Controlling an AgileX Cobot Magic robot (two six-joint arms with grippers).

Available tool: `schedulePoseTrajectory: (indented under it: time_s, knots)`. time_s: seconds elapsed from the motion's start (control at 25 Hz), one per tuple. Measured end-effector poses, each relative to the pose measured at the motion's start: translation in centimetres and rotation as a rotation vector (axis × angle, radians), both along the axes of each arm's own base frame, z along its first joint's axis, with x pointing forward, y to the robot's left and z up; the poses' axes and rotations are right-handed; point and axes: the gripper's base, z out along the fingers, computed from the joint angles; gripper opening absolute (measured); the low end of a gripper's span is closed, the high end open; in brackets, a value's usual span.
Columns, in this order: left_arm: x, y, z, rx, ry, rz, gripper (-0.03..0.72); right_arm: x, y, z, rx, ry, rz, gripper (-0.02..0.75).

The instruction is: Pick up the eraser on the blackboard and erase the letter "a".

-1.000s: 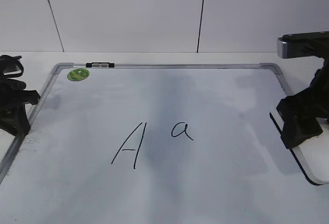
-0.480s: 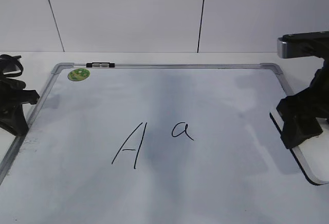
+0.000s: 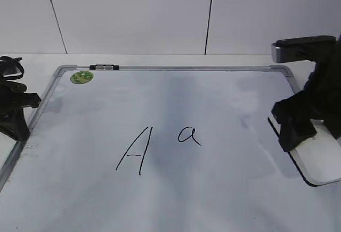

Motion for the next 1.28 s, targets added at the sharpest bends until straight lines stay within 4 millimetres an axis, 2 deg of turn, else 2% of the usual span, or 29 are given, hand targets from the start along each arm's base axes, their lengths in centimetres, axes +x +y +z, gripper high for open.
schedulePoseTrajectory:
  time_s: [0.32, 0.48, 0.6, 0.88, 1.28]
  knots:
    - [0.0, 0.0, 0.0, -0.001, 0.000, 0.001, 0.029, 4.0, 4.8, -0.1, -0.030, -0.007, 0.111, 0.559]
    - [0.0, 0.0, 0.0, -0.002, 0.000, 0.001, 0.029, 5.9, 6.5, -0.5, -0.031, -0.013, 0.155, 0.559]
    - [0.0, 0.0, 0.0, -0.003, 0.000, 0.002, 0.029, 7.1, 7.1, -1.2, -0.032, -0.008, 0.168, 0.559]
    - [0.0, 0.0, 0.0, -0.003, 0.000, 0.002, 0.028, 9.2, 8.5, -4.2, -0.029, 0.051, 0.190, 0.559]
    - [0.0, 0.0, 0.0, -0.003, 0.000, 0.002, 0.028, 11.1, 9.6, -6.3, -0.027, 0.071, 0.196, 0.559]
